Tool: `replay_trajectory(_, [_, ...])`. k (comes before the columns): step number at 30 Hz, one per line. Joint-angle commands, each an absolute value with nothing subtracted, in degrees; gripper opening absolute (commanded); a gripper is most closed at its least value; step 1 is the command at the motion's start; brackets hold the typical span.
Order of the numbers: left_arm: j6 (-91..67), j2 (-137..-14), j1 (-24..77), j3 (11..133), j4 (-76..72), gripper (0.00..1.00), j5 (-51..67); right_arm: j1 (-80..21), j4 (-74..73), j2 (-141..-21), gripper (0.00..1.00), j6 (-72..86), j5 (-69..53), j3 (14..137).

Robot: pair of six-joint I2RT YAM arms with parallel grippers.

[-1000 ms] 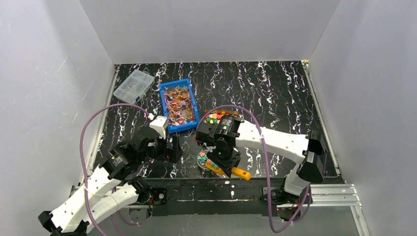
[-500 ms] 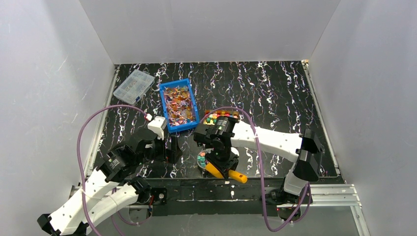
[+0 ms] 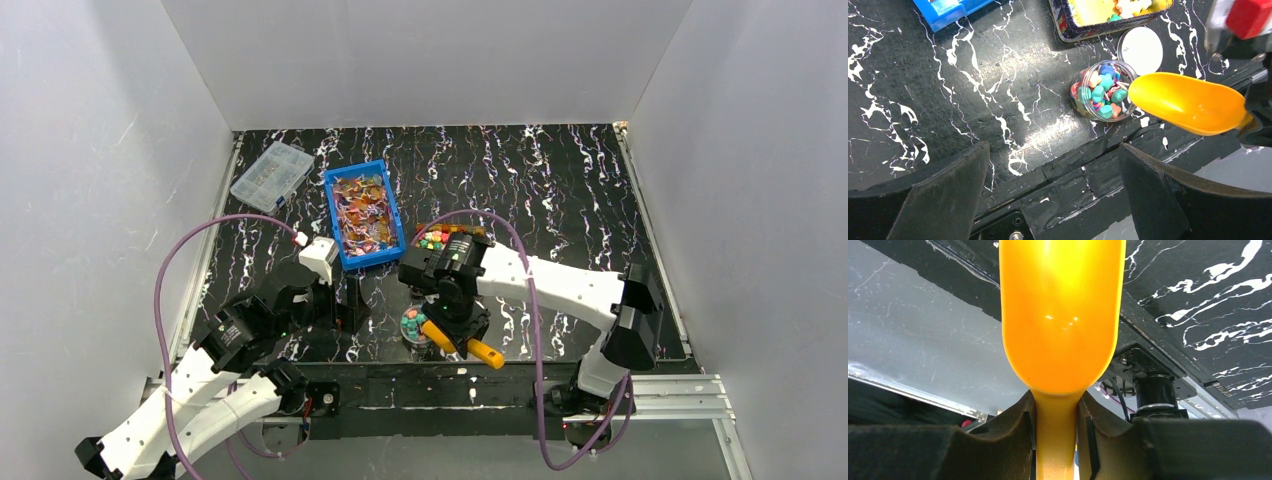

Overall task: Pack the candies
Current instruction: Place the fake candies in the packing bottle.

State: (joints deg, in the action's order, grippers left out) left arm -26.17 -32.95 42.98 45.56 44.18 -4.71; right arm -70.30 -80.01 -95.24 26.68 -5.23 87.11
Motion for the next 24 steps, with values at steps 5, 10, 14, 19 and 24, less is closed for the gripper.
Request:
replay_trajectory(5, [-26.28,-33.75,43.2,45.53,45.0,0.99,-4.57,-70.03,-73.64,-84.53,0.01,31.36,6.97,82.78])
replay_trajectory(10, [-26.24,-34.86,43.15,45.62,45.01,0.99,-4.77,-69.42,-68.67,-78.9,0.01,34.75,17.11,78.34])
replay_trajectory(14, [-26.3,-35.2,43.16,45.62,45.0,0.99,-5.05,-68.17,-63.58,-74.35,0.01,36.23,22.79,74.4])
replay_trajectory(19, [-26.37,-36.17,43.09,45.62,45.0,0.99,-5.27,-65.4,-59.71,-70.23,0.01,36.17,29.13,70.49])
replay_trajectory(24, [-26.46,-37.05,43.13,45.7,45.01,0.99,-5.98,-61.23,-56.2,-69.31,0.01,34.42,36.2,67.76])
